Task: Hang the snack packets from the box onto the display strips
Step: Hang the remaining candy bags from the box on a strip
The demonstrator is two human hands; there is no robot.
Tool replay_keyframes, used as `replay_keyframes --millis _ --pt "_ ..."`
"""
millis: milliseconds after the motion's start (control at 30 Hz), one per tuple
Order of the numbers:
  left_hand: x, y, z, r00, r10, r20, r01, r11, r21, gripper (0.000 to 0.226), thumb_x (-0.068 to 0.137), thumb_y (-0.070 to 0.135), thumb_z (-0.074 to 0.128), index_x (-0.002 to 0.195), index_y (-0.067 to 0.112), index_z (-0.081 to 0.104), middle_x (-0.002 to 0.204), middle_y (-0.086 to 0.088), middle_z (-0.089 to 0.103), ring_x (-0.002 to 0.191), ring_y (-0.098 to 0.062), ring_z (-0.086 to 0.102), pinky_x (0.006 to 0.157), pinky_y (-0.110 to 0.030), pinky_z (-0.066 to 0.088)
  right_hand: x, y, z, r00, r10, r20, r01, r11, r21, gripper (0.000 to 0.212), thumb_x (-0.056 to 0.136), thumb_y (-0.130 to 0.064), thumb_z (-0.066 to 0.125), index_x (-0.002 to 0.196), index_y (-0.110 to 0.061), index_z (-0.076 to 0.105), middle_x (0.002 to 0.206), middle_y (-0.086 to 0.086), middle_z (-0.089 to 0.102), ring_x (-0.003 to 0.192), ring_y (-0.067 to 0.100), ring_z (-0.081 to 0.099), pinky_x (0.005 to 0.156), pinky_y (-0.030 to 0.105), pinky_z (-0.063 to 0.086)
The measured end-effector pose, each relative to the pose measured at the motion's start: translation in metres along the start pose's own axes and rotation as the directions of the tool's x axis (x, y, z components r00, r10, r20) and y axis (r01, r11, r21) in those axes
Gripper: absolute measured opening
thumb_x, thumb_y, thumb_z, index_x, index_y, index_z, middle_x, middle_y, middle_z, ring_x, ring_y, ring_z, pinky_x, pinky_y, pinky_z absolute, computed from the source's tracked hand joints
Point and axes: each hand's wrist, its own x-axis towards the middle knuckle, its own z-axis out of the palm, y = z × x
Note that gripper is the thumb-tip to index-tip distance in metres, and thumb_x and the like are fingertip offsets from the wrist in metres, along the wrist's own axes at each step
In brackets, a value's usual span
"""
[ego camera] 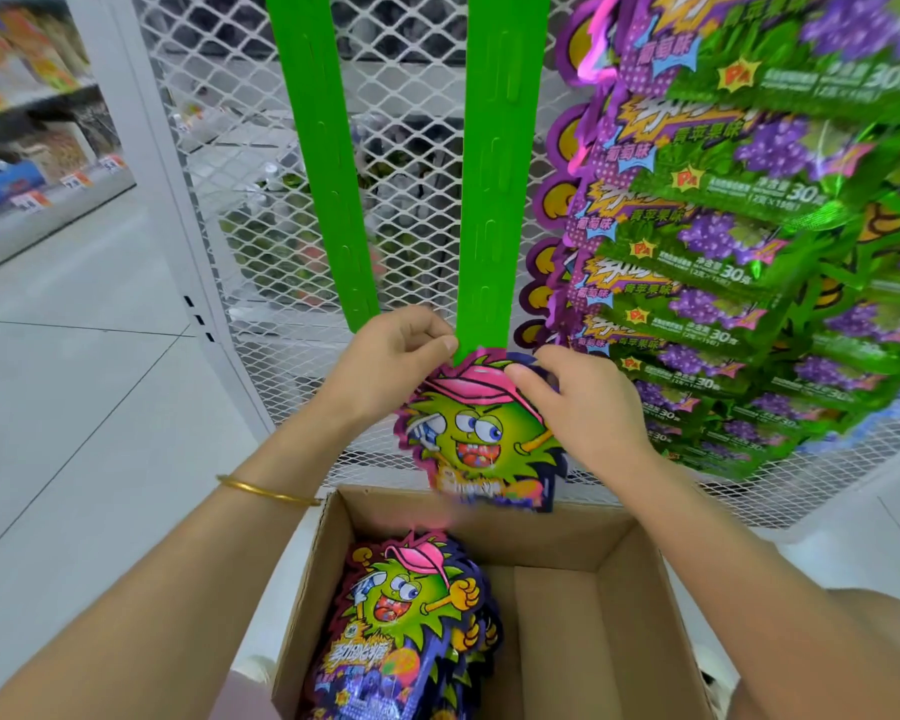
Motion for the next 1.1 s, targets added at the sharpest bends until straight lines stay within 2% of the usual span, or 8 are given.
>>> replay_keyframes --millis 167,267,333,500,667,833,933,1100 --pt "-0.007 -0.010 -0.002 1.000 0.001 0.013 -0.002 0.997 0.071 0.018 0.093 0.008 0.050 0.108 0.013 0.059 0.100 0.004 0.062 0.089 -0.001 0.057 0.077 -0.004 0.044 -0.002 -0.001 0.005 1.000 -0.010 0.013 0.010 0.999 -0.048 0.029 0.095 -0.039 0.044 0.078 -0.016 0.050 0.064 -0.005 0.045 0.068 0.022 0.049 0.048 0.030 0.030" --pt "-0.014 -0.014 -0.005 0.999 0.047 0.022 -0.051 0.982 0.181 0.037 0.094 0.012 0.050 0.130 0.016 0.050 0.128 0.006 0.053 0.115 -0.004 0.047 0.091 -0.002 0.035 -0.005 -0.002 0.008 0.999 0.044 0.012 -0.044 0.999 0.007 0.023 0.095 -0.031 0.047 0.109 -0.016 0.058 0.097 0.002 0.061 0.088 0.023 0.060 0.066 0.036 0.048" --pt "-0.021 -0.015 -0.008 0.998 0.060 -0.005 -0.058 0.977 0.204 0.044 0.094 0.014 0.049 0.137 0.020 0.042 0.141 0.006 0.044 0.128 -0.007 0.039 0.106 -0.019 0.032 -0.009 -0.003 0.009 0.996 0.089 -0.016 -0.088 0.994 0.060 0.033 0.094 -0.023 0.051 0.125 -0.015 0.050 0.121 0.004 0.054 0.105 0.022 0.058 0.084 0.040 0.050" --pt "-0.051 -0.021 -0.007 0.998 0.000 -0.059 0.011 0.985 0.174 0.043 0.094 0.011 0.048 0.135 0.019 0.042 0.138 0.001 0.042 0.127 -0.010 0.040 0.098 -0.026 0.039 -0.030 -0.014 0.006 0.941 -0.100 -0.322 0.112 0.993 0.021 0.030 0.080 0.001 0.055 0.110 -0.004 0.055 0.116 0.012 0.054 0.110 0.026 0.051 0.093 0.036 0.043" --pt "-0.085 -0.053 -0.005 0.979 -0.157 0.130 0.117 0.956 0.270 0.039 0.093 0.011 0.049 0.131 0.018 0.045 0.136 -0.001 0.043 0.118 -0.013 0.048 0.088 -0.019 0.037 -0.064 -0.025 0.049 0.974 -0.146 0.175 0.128 0.986 0.111 0.025 0.089 -0.009 0.049 0.114 -0.012 0.050 0.115 0.003 0.049 0.094 0.023 0.057 0.074 0.038 0.047" --pt "-0.101 -0.076 -0.011 0.940 -0.273 0.204 0.178 0.904 0.389 0.040 0.092 0.010 0.049 0.132 0.010 0.046 0.137 -0.007 0.045 0.117 -0.021 0.051 0.091 -0.022 0.037 -0.101 -0.015 0.124 0.750 -0.011 0.661 0.063 0.997 -0.054 0.032 0.093 -0.024 0.048 0.123 -0.014 0.043 0.121 0.008 0.049 0.105 0.030 0.057 0.084 0.042 0.049" --pt "-0.106 -0.087 -0.017 0.922 -0.316 0.224 0.197 0.880 0.431 0.039 0.092 0.010 0.049 0.132 0.009 0.047 0.135 -0.007 0.048 0.119 -0.020 0.049 0.096 -0.024 0.036 -0.118 -0.006 0.161 0.662 0.157 0.733 -0.042 0.984 -0.173 0.044 0.092 -0.035 0.052 0.127 -0.011 0.039 0.125 0.012 0.047 0.116 0.031 0.048 0.091 0.041 0.045" --pt "-0.107 -0.100 -0.024 0.896 -0.370 0.243 0.227 0.855 0.466 0.039 0.091 0.009 0.048 0.130 0.009 0.049 0.129 -0.008 0.051 0.112 -0.021 0.053 0.092 -0.027 0.042 -0.123 0.004 0.197 0.652 0.410 0.638 -0.250 0.911 -0.329 0.056 0.085 -0.049 0.059 0.124 -0.011 0.042 0.128 0.011 0.047 0.120 0.030 0.045 0.093 0.040 0.042"
